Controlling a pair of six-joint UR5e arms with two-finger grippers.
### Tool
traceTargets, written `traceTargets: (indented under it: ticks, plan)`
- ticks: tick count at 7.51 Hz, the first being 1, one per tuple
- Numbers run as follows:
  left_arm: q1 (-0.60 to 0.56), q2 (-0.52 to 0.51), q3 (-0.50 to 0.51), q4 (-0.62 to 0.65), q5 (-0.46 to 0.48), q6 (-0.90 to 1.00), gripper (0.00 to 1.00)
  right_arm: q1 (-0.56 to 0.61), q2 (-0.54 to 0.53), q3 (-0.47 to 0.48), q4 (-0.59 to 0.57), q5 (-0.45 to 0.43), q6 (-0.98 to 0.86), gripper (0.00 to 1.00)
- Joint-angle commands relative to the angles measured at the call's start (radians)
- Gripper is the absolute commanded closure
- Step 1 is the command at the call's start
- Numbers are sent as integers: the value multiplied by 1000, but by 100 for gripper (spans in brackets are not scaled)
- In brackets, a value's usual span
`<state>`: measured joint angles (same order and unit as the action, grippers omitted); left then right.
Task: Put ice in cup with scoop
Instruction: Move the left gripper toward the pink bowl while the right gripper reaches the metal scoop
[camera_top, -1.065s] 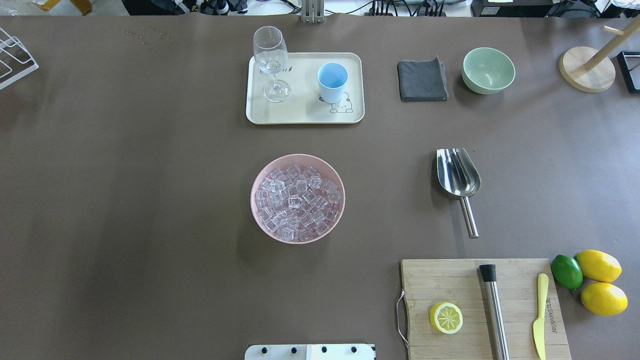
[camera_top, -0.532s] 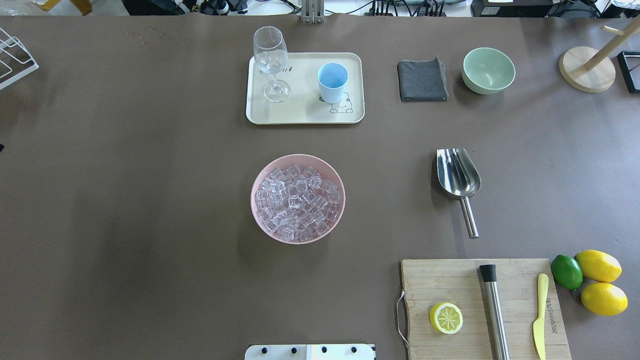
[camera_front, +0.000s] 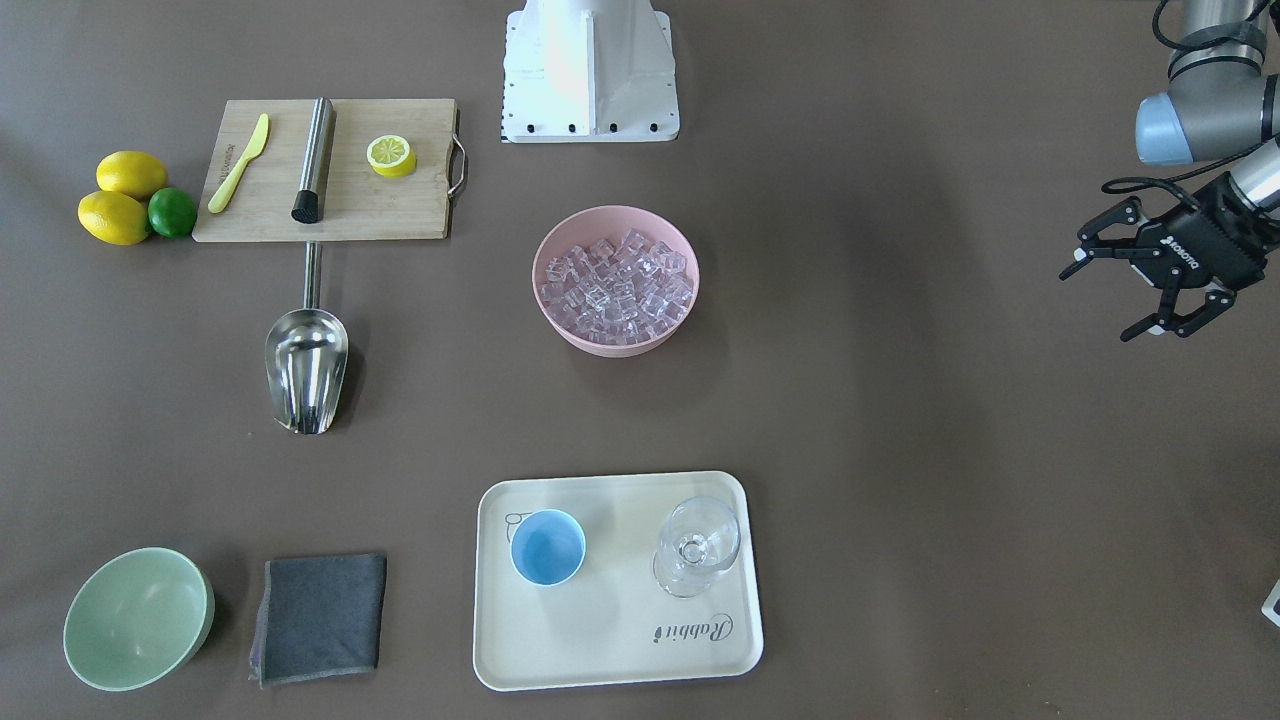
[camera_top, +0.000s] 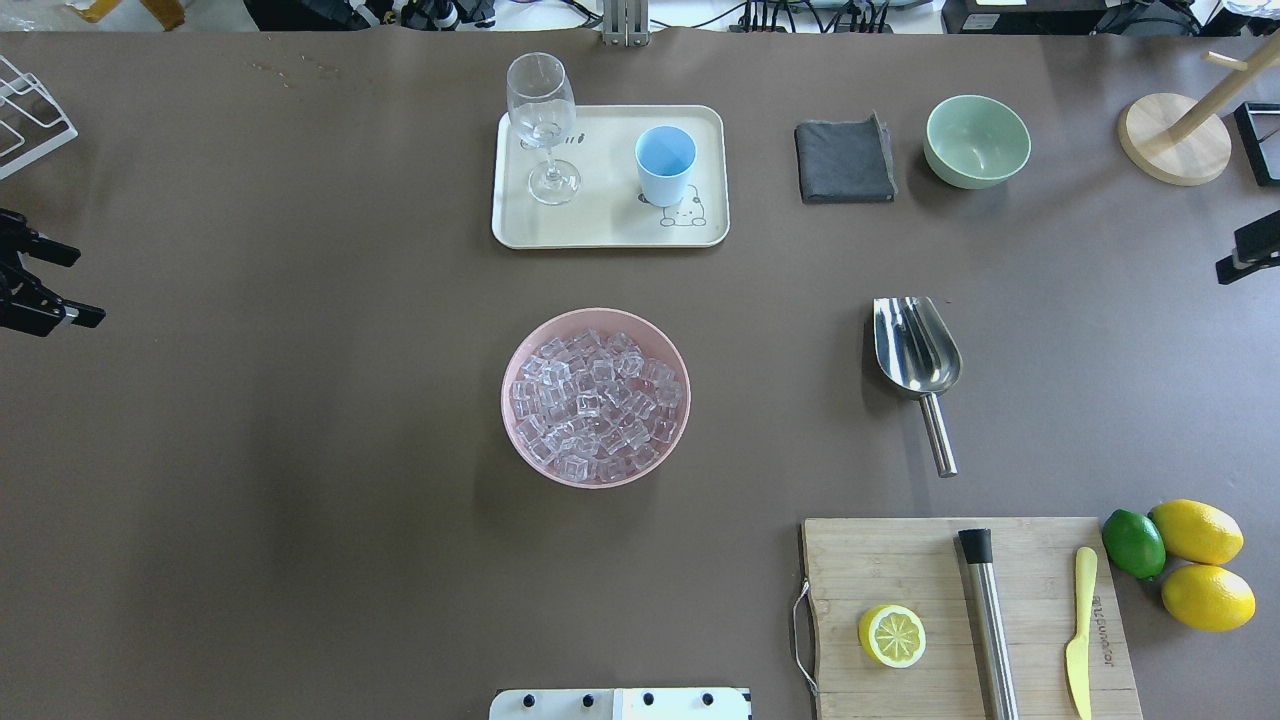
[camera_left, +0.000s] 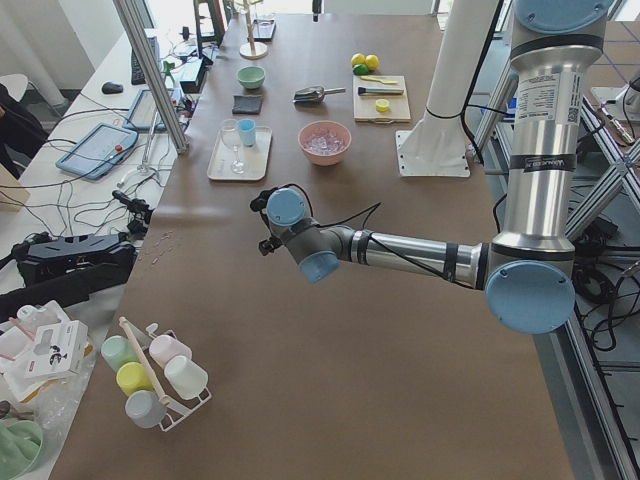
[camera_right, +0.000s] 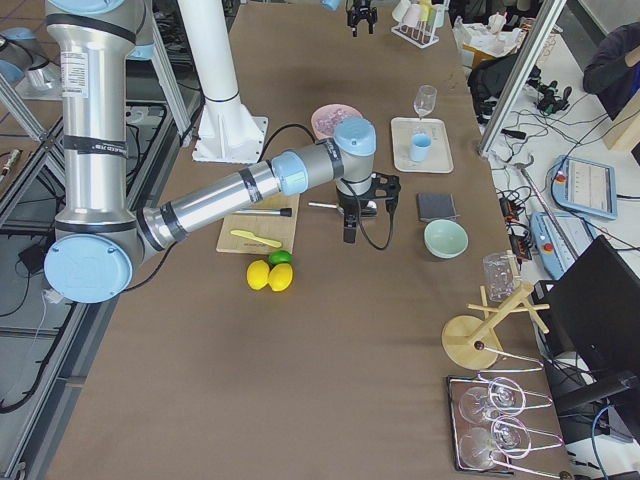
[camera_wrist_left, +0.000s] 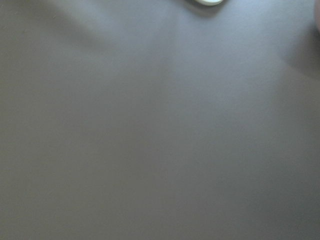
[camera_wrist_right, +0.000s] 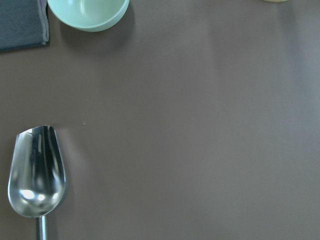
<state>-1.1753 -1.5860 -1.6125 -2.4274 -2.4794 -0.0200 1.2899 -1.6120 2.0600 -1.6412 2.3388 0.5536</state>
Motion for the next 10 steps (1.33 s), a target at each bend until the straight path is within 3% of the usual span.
traceTargets:
  ticks: [1, 4, 6, 10]
  plan:
    - [87, -83, 72, -186, 0, 0, 2, -192, 61, 78, 3, -77, 246, 1]
    - [190, -167, 163, -379, 14, 120, 2, -392, 63, 46, 208, -197, 411, 1]
    - [279, -221, 157, -397, 109, 287, 2, -484, 64, -7, 285, -257, 491, 1]
    - [400, -304, 143, -386, 160, 284, 2, -619, 70, -44, 297, -375, 578, 2]
